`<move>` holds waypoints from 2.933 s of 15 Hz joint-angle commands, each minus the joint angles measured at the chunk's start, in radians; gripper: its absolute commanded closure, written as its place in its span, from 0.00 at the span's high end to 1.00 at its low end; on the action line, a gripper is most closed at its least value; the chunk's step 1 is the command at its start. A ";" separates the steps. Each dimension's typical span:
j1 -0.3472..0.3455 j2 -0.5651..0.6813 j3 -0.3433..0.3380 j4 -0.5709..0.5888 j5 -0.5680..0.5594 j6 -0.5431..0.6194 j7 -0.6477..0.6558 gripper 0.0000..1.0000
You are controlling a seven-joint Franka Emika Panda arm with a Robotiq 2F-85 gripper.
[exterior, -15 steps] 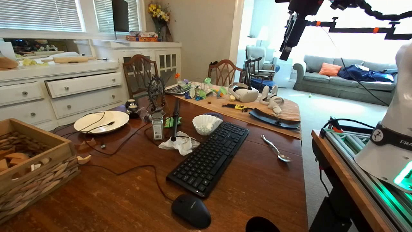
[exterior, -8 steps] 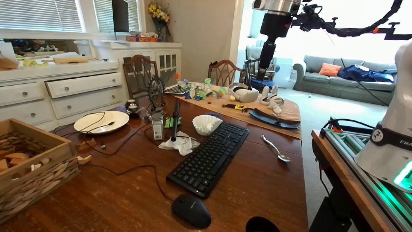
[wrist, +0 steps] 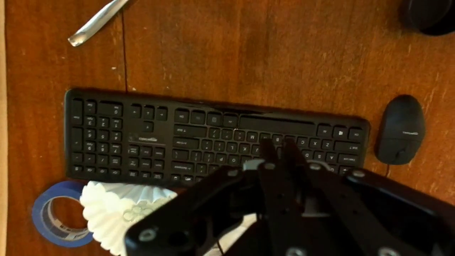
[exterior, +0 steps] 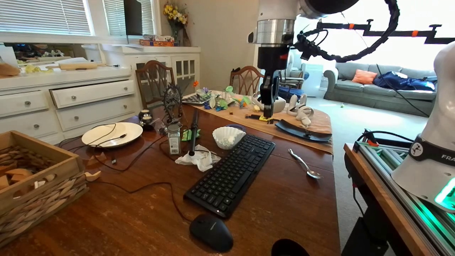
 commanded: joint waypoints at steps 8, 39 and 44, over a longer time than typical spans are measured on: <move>0.078 0.363 -0.014 0.197 0.040 0.113 0.306 0.00; 0.152 0.692 -0.051 0.465 0.031 0.110 0.217 0.00; 0.169 0.702 -0.058 0.479 0.033 0.117 0.218 0.00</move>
